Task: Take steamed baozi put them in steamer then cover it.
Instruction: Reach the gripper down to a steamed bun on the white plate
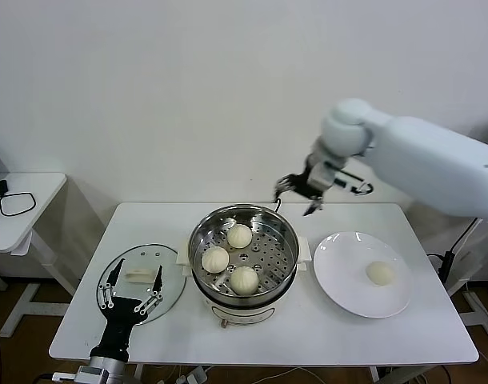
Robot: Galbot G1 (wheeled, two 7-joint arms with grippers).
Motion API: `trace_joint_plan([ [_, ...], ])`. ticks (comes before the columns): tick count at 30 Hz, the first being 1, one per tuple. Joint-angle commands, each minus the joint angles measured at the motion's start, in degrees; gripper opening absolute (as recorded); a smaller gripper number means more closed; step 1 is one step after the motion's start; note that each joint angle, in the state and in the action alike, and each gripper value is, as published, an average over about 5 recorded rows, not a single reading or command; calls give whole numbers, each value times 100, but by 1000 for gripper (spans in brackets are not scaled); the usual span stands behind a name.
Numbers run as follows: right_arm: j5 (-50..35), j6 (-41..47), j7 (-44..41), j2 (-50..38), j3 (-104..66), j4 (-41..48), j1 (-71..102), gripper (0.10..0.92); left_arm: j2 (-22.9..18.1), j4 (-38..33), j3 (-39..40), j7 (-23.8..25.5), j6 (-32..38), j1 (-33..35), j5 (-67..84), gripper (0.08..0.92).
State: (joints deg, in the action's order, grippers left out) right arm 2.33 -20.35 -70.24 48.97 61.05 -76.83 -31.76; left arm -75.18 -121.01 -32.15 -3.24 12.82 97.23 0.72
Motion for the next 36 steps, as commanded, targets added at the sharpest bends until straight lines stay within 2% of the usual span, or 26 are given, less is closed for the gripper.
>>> trace_joint_plan([
  [1, -1521, 2096, -200, -1113, 669, 1547, 180, 823, 3, -12, 8, -1, -5, -2, 0, 823],
  [7, -1068, 2126, 85, -1345, 694, 1895, 977, 823, -2, 12, 15, -3, -12, 11, -2, 823],
  [13, -974, 2167, 255, -1372, 286, 2142, 1642, 823, -17, 15, 33, 1, -39, 7, -9, 823],
  [36, -478, 2059, 698, -845, -613, 2750, 2822, 823, 20, 96, 24, 12, -50, -43, -89, 823],
])
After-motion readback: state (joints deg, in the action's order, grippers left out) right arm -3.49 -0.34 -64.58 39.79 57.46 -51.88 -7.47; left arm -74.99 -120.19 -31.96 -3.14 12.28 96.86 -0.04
